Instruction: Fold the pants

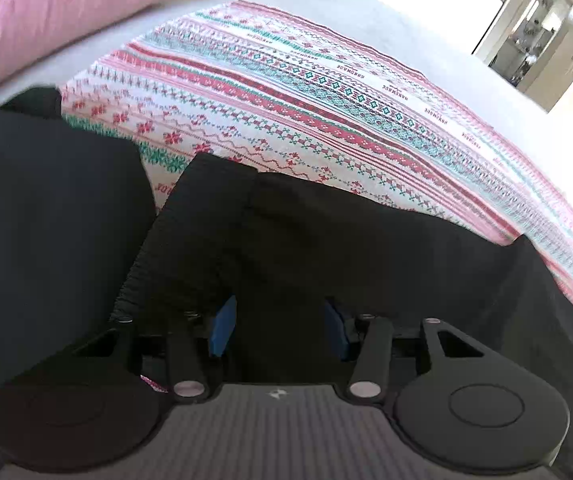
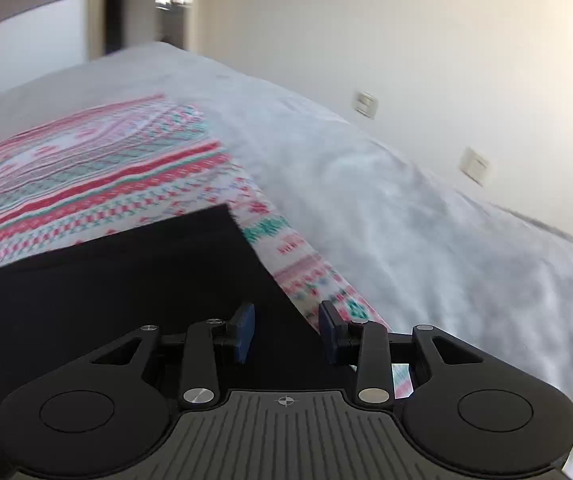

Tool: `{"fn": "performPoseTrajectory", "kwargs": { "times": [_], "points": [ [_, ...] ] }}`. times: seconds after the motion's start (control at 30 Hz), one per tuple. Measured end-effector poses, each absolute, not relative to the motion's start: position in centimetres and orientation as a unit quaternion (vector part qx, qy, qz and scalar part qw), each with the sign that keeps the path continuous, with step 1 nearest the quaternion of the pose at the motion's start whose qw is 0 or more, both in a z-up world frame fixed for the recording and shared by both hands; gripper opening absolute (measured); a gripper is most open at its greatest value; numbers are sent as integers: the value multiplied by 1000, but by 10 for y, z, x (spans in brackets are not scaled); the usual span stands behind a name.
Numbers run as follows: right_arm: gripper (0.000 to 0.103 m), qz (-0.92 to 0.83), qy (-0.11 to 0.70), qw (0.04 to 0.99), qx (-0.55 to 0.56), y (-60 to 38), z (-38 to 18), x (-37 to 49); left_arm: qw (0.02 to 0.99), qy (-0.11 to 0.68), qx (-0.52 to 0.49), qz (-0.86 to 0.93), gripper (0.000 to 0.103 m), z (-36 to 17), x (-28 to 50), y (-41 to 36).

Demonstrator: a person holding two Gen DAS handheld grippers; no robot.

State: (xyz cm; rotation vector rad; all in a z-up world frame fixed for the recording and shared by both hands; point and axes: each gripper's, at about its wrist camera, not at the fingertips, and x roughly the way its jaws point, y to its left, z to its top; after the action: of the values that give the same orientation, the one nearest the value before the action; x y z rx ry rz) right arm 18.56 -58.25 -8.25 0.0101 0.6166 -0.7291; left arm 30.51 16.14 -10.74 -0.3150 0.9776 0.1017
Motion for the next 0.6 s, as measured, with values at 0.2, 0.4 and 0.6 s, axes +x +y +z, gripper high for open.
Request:
{"fn": "performPoseTrajectory", "kwargs": {
  "times": [0.2, 0.4, 0.6],
  "points": [
    [35, -316, 261, 912, 23, -600, -77, 205, 875, 466, -112, 73, 48, -109, 307, 152],
    [32, -272, 259, 926, 26, -596, -85, 218, 878, 465, -92, 70, 48, -111, 307, 148],
    [1, -271, 244, 931, 7, -589, -80, 225, 878, 465, -94, 69, 48, -109, 304, 148]
  ]
}}
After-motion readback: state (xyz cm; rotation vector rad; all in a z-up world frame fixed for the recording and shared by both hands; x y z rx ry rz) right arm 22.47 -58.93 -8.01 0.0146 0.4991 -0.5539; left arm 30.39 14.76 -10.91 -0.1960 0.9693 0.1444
